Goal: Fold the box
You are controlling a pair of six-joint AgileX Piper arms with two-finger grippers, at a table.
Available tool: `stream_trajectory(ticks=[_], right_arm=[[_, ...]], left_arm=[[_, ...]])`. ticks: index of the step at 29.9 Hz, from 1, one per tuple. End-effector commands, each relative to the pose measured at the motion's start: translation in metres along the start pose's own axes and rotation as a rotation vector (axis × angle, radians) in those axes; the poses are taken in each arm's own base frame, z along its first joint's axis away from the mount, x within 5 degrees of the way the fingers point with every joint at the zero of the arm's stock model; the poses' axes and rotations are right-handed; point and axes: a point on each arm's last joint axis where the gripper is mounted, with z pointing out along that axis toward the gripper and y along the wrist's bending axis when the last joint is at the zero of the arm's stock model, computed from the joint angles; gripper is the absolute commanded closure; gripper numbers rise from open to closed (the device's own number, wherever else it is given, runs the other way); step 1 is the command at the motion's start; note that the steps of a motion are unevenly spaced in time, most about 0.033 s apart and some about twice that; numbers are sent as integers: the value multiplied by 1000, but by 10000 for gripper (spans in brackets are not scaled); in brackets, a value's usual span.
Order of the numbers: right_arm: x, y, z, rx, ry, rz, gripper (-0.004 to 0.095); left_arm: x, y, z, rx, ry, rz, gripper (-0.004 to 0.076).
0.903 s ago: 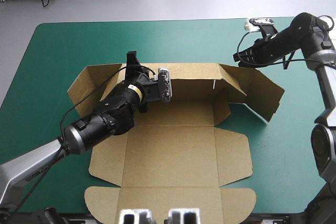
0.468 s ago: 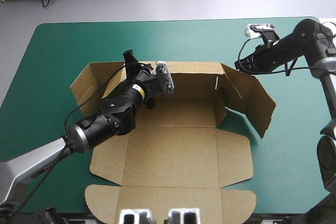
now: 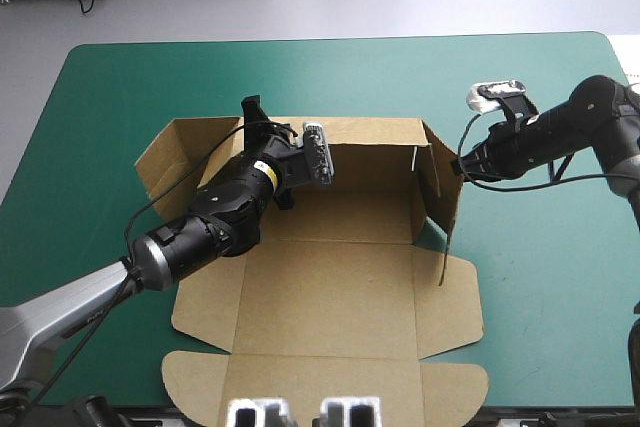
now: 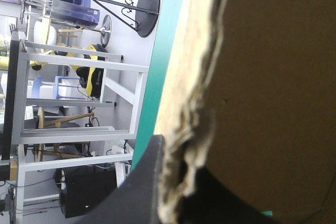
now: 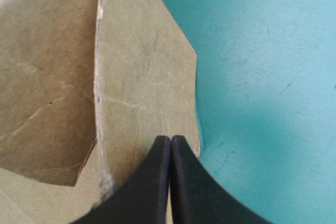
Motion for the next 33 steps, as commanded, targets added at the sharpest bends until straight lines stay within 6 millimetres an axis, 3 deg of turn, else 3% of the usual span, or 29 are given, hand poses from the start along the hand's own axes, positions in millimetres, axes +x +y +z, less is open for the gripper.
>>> stream_trajectory(ticks=[1,9,16,20,27,33], right_arm=[[1,11,-10,-10,-133,-29,914],[21,3,24,-35,-256,-57,913],[36,5,39,-84,-258,-173,911],[40,6,36,-61,-241,-206,875],[48,20,17,-58,-227,-276,625],[52,24,15,-93,-196,-323,580]], left_arm=[[-6,7,-9,10,-39,-15,734],[4,-8,-5,59,2,82,734],[15,-30,-1,113,21,142,734],[16,-31,-1,118,24,144,734],[16,-31,-1,116,24,148,734],[16,-31,-1,116,24,146,734]])
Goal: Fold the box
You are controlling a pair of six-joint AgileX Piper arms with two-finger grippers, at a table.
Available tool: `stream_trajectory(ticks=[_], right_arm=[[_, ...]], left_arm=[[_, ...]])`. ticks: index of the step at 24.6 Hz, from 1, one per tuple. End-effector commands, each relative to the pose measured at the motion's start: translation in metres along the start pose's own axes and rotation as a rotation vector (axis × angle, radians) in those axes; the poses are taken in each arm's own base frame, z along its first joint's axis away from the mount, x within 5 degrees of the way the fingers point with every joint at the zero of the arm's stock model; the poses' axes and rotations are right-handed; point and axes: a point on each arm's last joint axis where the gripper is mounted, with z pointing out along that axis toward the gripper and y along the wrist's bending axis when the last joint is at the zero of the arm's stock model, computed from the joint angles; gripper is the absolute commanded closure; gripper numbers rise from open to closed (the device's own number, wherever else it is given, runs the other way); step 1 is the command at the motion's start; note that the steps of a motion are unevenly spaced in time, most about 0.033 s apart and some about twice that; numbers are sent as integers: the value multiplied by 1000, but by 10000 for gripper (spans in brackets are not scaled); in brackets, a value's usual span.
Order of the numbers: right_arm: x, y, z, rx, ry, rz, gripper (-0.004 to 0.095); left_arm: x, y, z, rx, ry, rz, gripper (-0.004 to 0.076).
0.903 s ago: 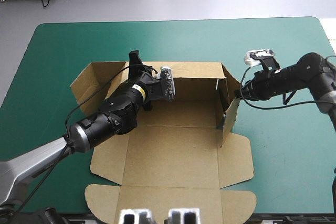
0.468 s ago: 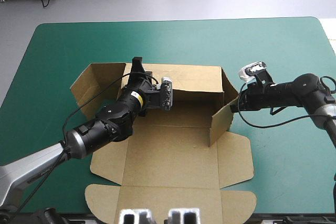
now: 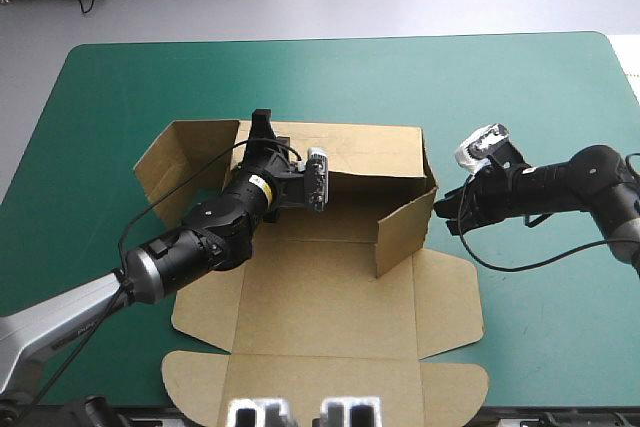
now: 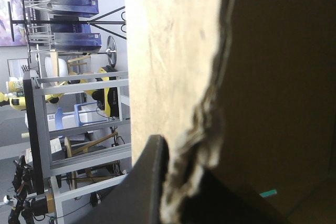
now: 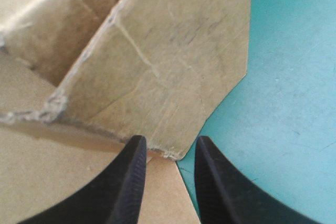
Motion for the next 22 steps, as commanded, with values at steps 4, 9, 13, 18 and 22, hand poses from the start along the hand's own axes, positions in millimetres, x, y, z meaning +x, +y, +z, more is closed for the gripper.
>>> stream_trajectory(ticks=[4,9,13,18,22], right_arm=[[-8,10,-12,-25,-43,-34,550],[-13,12,-12,-50,-93,-57,547],[-16,12,-11,-58,-127,-70,547],[-4,13,0,-79,-149,-39,547],[2,9,8,-48,-219,-19,547]], left_arm=[[1,-9,0,60,17,-96,734],[0,-9,1,59,10,-96,734],[0,-9,1,59,8,-96,734],[-3,-8,1,53,-27,-88,734],[-4,-8,0,53,-35,-102,734]])
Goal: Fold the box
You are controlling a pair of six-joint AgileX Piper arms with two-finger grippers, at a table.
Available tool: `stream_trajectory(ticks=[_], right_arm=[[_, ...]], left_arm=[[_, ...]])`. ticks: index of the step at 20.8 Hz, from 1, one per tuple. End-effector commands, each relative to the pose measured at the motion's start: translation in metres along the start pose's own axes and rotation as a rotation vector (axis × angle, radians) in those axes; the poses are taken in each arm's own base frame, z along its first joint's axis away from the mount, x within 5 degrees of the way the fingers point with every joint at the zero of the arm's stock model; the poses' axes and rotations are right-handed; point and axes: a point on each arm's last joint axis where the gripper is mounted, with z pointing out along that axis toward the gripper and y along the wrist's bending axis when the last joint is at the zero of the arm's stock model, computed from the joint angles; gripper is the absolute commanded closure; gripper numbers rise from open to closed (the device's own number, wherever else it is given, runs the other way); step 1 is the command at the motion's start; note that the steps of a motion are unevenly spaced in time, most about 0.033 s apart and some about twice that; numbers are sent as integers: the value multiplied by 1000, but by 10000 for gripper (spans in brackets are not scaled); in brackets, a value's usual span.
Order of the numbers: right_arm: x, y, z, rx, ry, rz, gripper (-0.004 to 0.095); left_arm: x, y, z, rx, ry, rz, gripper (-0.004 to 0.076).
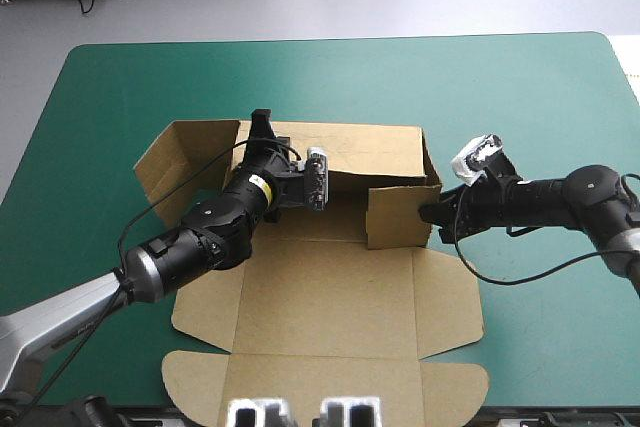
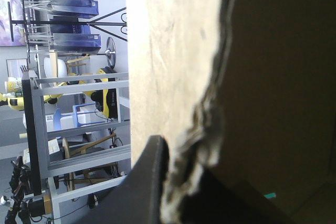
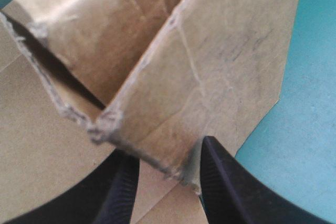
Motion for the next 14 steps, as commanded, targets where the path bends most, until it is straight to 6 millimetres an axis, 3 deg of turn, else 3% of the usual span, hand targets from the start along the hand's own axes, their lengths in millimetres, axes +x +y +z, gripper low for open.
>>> stream_trajectory(ticks=[1,4,10,12,14], right_arm=[[-15,3,-7,25,-139,-16,547],[-21,1,-2,5,-214,-16,547],[-28,10,35,104,-182,-55,554],[-32,11,41,181,-195,-60,654],[-34,10,43,236,-203,-66,898]], left_arm=[[-2,-8,0,52,-18,-92,734],[-3,-8,0,50,-25,-88,734],[-6,-7,0,44,-63,-78,734],[-6,-7,0,37,-63,-66,734],[-6,-7,0,37,-63,-66,734]])
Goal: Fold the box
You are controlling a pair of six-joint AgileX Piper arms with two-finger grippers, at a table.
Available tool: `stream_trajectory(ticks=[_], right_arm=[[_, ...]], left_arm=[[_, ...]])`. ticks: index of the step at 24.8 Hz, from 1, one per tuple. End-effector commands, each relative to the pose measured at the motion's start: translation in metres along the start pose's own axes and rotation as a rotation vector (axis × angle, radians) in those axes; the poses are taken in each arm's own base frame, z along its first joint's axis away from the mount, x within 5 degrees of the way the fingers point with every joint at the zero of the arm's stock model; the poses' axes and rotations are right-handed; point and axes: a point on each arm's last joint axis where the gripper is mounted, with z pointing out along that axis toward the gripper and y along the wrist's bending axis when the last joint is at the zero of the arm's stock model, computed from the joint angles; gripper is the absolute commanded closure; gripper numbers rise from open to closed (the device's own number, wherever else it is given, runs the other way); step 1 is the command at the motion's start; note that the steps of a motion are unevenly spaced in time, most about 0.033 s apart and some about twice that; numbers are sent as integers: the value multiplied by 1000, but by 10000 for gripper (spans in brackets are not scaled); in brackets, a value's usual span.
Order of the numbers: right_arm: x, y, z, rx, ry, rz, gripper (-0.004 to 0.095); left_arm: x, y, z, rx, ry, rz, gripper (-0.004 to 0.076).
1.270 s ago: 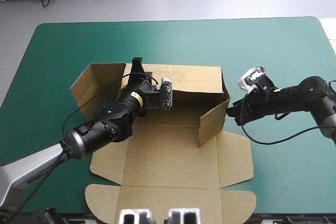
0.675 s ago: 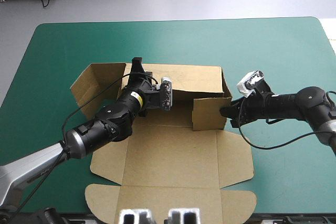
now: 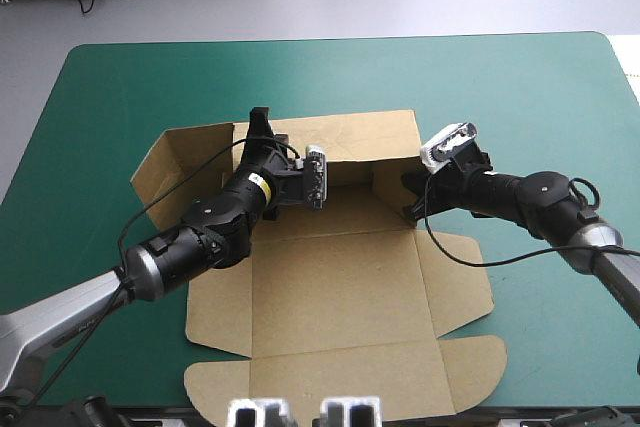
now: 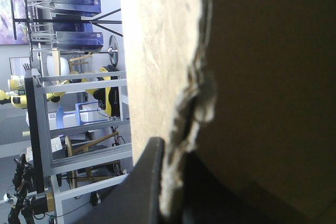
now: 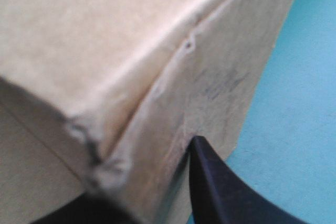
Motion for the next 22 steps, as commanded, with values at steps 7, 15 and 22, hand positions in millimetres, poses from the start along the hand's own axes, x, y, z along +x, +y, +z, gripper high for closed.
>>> stream_trajectory(ticks=[7,15,22], right_arm=[[-15,4,-2,32,-66,30,913],[-15,5,-2,13,-64,59,913],[-14,5,0,12,-59,77,913]], left_arm=[[-5,-4,0,4,-41,9,727],[-3,-1,3,-38,-12,111,554],[-35,-10,-16,-31,-149,4,304]])
